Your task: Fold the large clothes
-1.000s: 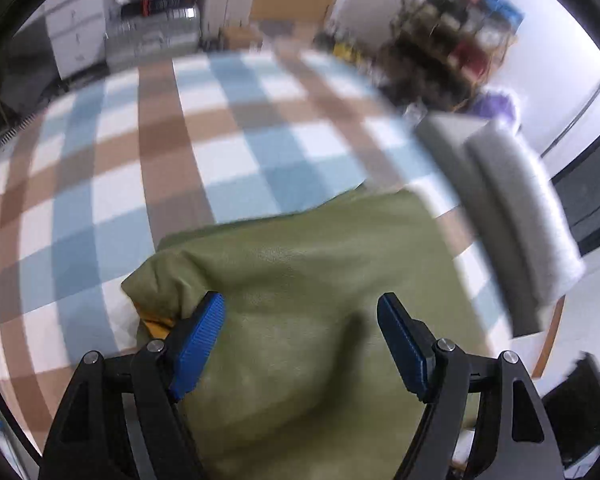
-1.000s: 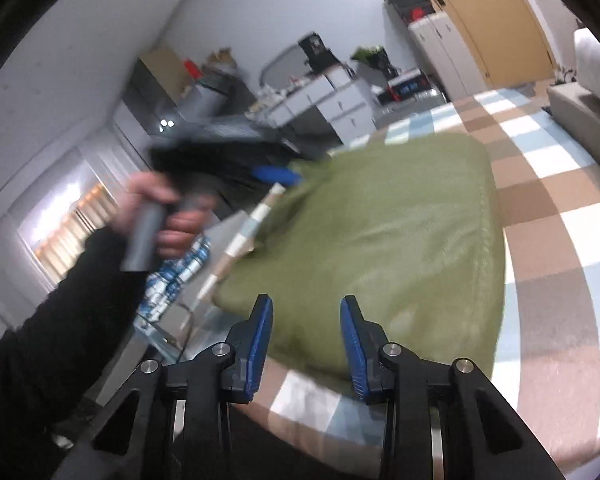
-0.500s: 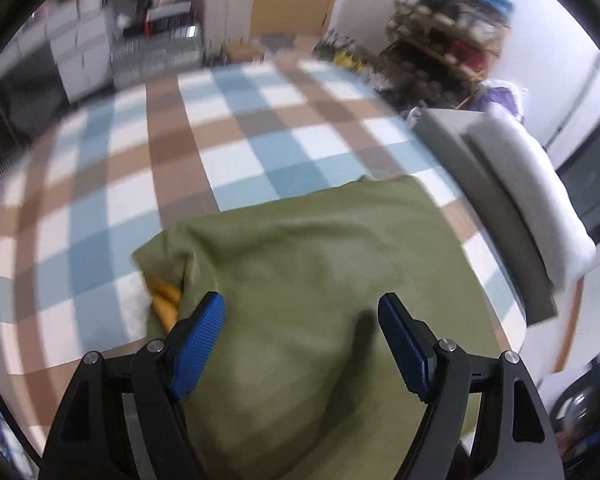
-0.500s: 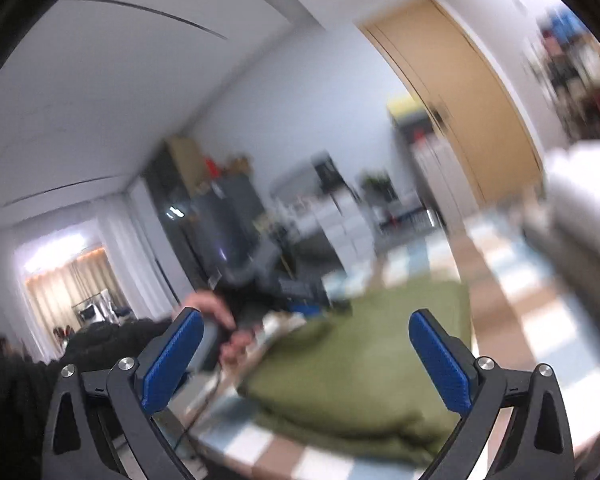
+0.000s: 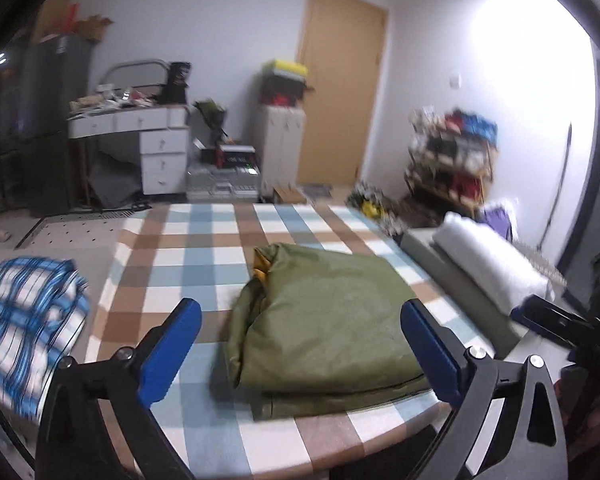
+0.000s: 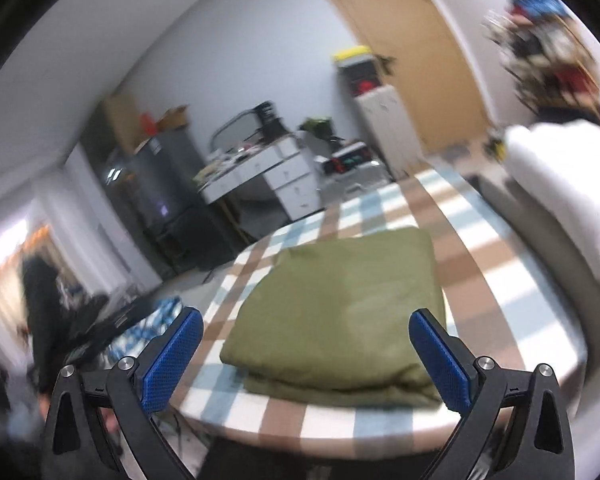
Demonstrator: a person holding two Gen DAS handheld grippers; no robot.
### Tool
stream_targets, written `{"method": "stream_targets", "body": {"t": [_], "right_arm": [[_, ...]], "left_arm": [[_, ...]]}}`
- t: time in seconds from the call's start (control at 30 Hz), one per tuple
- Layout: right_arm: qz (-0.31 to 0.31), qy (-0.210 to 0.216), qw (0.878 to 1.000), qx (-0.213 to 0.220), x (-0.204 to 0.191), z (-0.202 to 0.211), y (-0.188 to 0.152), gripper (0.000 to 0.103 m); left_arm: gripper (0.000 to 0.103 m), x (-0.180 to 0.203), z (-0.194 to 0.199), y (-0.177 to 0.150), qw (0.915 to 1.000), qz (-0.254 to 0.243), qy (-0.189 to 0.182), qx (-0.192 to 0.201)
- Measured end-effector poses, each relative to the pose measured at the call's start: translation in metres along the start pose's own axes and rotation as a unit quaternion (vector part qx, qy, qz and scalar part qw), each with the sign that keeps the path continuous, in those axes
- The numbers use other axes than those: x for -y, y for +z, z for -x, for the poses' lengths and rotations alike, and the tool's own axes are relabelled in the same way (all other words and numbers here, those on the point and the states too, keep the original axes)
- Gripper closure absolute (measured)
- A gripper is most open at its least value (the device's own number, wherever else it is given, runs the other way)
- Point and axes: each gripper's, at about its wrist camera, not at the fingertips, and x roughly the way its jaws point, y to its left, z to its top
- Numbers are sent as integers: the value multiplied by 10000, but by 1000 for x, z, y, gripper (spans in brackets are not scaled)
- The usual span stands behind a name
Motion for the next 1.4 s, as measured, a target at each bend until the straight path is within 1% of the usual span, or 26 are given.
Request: {"method": "stream_targets", "body": {"t": [0.03,0.1,0.13,0.2,0.27,0.37,0.4,0.47,0.57,0.63,0.67,0.7,0.73,0.8,0.83,0.87,0.9,1.0,1.07,1.17,1.2,1.23,1.27,1.3,1.33,1.4], "right_arm": [[-101,-31,9999,31,3,4,0,0],[-119,-316,9994,58,0,12,3,0],[121,-672,9976,128,-10,16,3,0],[783,-1086,9902,403,-25,26,-3,0],[1582,-1233,9776,643,-42,32,-10,0],[2262,-1478,9605,665,-60,28,-19,0],[2262,-1485,9604,668,-61,25,-21,0],[2026,-1391,9665,744,-57,24,-19,0],[1486,-935,9828,570,-43,21,-9,0],[1224,-667,9895,374,-31,12,-4,0],[1088,-464,9926,286,-23,4,-2,3],[1006,-364,9939,259,-17,0,-1,19],[963,-320,9946,228,-15,-3,-2,26],[919,-305,9952,-162,-5,-26,1,55],[907,-292,9949,-346,-1,-37,2,66],[883,-249,9946,-483,3,-45,2,86],[809,-215,9941,-686,8,-57,4,92],[571,37,9934,-989,19,-84,11,92],[698,66,9900,-1225,17,-105,19,92],[952,22,9848,-1450,11,-132,28,89],[993,47,9817,-1623,9,-147,29,89],[990,47,9800,-1725,10,-158,30,89],[950,-4,9749,-2015,11,-177,28,89],[896,-91,9677,-2355,15,-196,23,91],[848,-165,9647,-2488,19,-206,21,92],[801,-119,9637,-2542,24,-216,17,95]], "left_arm": [[2,-2,3,-1,10000,56,-3,55],[1,-4,7,-1,9999,65,5,91],[1,-3,7,-1,9999,34,39,110],[1,0,9,-3,9998,-61,59,154],[1,2,10,-6,9996,-145,185,142],[1,-1,7,-12,9992,-156,315,206],[1,-1,5,-14,9991,-161,342,176],[1,-1,-1,-18,9991,-196,364,76],[1,1,-20,-24,9988,-327,286,-220],[1,3,-33,-26,9982,-424,215,-358],[1,4,-43,-27,9976,-467,222,-453],[1,6,-50,-28,9971,-496,209,-538],[1,6,-59,-28,9967,-513,148,-605],[1,6,-69,-27,9962,-524,96,-682],[1,7,-75,-26,9959,-526,97,-724],[1,7,-84,-25,9956,-516,59,-781],[1,8,-93,-24,9948,-521,8,-876],[2,10,-114,-24,9921,-536,-213,-1117],[2,11,-127,-28,9891,-602,-312,-1306],[2,9,-150,-38,9825,-651,-187,-1737],[2,4,-161,-44,9779,-574,-128,-2005],[2,-2,-169,-49,9741,-390,-192,-2220],[2,-12,-177,-55,9685,-21,-386,-2461],[2,-24,-179,-60,9639,387,-571,-2571],[2,-29,-178,-62,9632,514,-612,-2565],[2,-29,-171,-65,9649,471,-614,-2511]]}}
